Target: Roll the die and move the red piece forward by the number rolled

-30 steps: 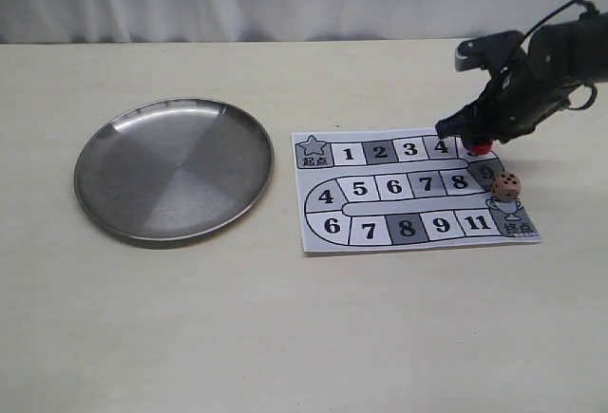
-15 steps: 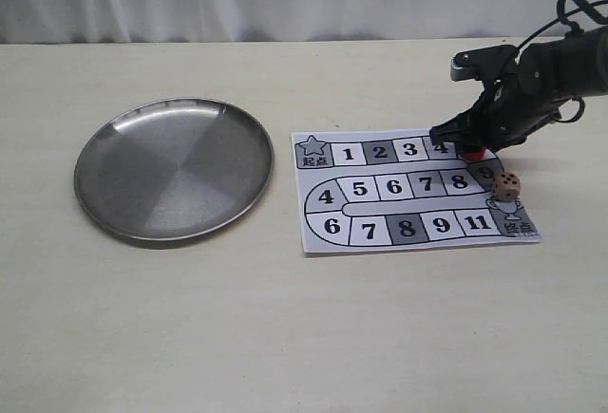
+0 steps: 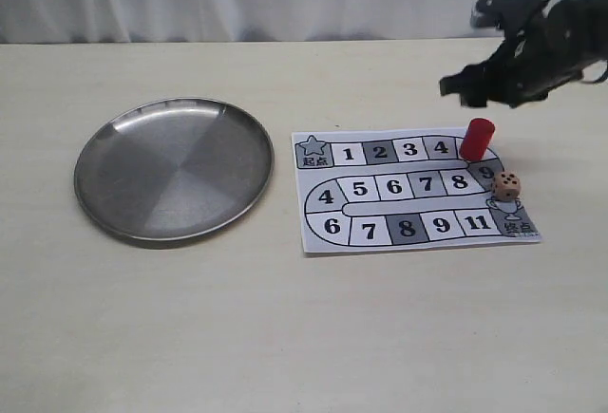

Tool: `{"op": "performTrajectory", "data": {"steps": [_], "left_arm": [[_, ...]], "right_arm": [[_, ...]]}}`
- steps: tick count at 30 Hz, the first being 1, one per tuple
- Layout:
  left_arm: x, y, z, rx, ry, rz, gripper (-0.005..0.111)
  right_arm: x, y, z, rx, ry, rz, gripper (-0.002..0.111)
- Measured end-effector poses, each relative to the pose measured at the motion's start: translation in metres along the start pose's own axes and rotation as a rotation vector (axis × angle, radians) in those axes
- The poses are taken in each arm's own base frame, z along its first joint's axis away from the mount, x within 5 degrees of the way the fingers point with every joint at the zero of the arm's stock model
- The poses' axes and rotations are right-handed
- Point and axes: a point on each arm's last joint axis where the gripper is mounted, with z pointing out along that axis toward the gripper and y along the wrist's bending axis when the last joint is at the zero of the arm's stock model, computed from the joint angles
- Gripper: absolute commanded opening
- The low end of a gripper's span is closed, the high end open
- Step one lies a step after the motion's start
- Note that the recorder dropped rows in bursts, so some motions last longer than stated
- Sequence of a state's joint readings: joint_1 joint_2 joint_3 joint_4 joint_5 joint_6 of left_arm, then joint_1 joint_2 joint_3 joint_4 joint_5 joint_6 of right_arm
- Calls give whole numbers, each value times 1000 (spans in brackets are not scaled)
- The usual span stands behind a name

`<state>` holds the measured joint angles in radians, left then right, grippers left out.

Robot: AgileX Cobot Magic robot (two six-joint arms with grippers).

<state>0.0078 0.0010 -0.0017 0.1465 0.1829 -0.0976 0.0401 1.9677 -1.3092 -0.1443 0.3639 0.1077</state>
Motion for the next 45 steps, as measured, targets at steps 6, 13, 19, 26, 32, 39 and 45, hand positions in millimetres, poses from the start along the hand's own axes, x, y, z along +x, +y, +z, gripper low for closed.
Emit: {"op": "performTrajectory", "data": {"steps": [6,13,19,26,32,39,45], "left_arm": [[0,0,0,0,0,0,0],[0,0,0,0,0,0,0],[0,0,0,0,0,0,0],[0,0,0,0,0,0,0],[0,0,0,0,0,0,0],[0,0,0,0,0,0,0],[0,0,0,0,0,0,0]], "right_arm": [[-37,-6,-100,8,-232,18,4],[-15,-10,-207,6,-503,10,4],[63,-6,-237,-49,-690,75,4],[160,-3,-234,-73,-798,123,4],[218,-1,-224,-73,-804,122,4],[249,0,-223,-72,-883,116,4],[257,0,-228,-71,-883,118,4]]}}
